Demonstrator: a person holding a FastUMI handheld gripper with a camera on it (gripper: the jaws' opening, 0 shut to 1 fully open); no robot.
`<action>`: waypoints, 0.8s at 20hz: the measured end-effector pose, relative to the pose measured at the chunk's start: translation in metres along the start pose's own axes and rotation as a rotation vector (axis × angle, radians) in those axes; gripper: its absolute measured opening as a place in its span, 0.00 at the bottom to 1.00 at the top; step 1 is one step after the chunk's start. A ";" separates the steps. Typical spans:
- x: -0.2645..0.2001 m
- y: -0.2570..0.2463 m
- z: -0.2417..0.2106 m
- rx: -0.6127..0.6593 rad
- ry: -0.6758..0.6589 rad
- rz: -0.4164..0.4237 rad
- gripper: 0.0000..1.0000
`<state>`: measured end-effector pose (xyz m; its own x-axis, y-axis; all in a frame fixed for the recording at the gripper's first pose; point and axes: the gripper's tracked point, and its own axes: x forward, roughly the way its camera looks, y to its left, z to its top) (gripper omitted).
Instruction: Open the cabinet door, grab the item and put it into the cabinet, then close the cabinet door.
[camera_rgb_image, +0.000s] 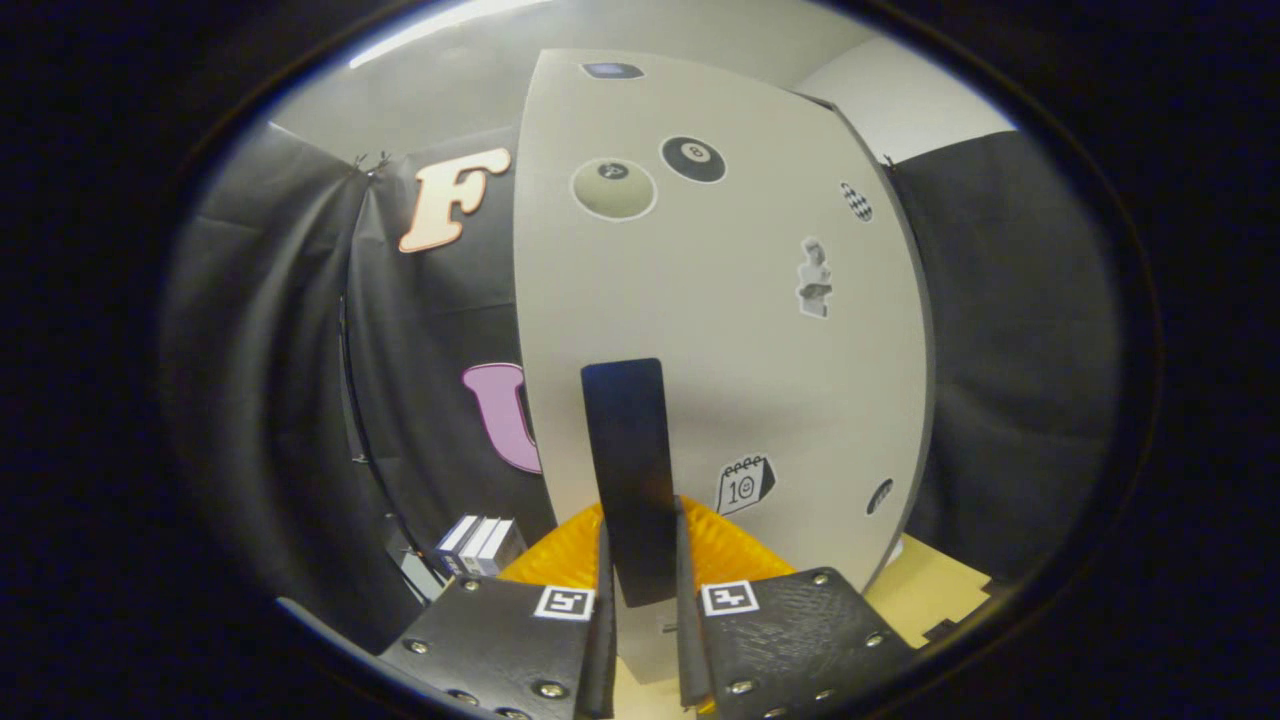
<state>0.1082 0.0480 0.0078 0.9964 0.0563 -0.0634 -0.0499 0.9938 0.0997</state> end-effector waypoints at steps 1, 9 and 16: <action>-0.010 -0.005 0.001 0.008 0.002 -0.001 0.25; -0.066 -0.048 0.006 0.003 0.011 -0.032 0.17; -0.101 -0.083 0.010 0.020 0.015 -0.046 0.17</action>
<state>0.0122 -0.0408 0.0158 0.9965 0.0118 -0.0832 -0.0020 0.9932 0.1162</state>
